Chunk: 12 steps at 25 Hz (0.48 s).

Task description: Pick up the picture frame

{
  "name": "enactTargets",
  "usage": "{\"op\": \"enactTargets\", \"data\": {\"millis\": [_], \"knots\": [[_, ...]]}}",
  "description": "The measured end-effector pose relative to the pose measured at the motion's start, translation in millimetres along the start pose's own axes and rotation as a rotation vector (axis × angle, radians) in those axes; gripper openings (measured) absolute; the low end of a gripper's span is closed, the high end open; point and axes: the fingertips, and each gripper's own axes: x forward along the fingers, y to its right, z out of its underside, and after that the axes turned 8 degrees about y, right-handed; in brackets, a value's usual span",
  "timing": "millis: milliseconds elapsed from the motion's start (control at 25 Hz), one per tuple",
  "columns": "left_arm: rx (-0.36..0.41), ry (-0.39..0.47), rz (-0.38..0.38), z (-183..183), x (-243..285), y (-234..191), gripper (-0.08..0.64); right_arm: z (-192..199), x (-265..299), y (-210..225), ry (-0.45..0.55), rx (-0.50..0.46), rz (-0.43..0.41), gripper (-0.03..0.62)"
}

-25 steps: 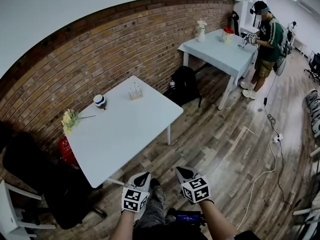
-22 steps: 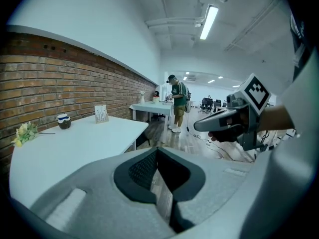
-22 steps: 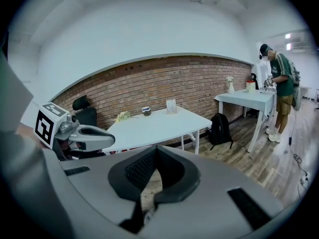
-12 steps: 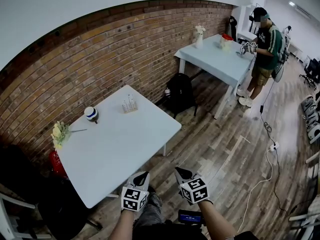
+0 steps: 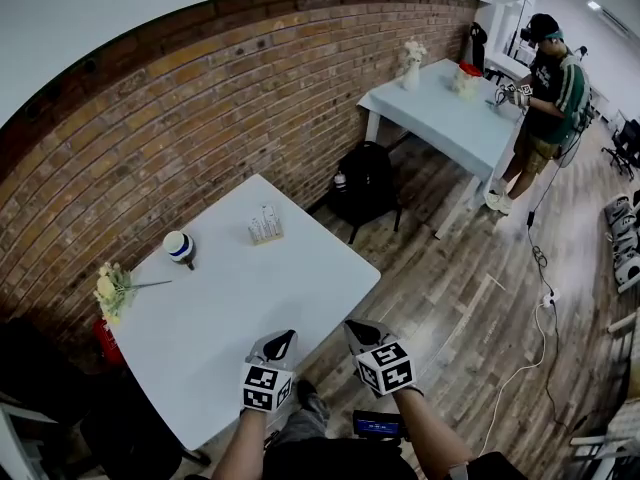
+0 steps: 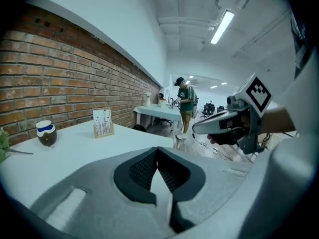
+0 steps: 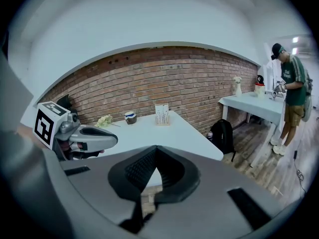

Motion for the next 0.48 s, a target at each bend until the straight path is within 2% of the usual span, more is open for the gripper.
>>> {"op": "enactTargets", "data": {"millis": [240,480], "knots": [[-0.009,-0.004,-0.008,-13.8,29.9,-53.0,0.012,-21.3,57.9,6.0,-0.012,0.0,-0.014,0.008],[-0.025,-0.009,-0.005,-16.4,44.8,-78.3,0.012,-33.3,93.2,6.0,-0.03,-0.013,-0.033,0.009]]}}
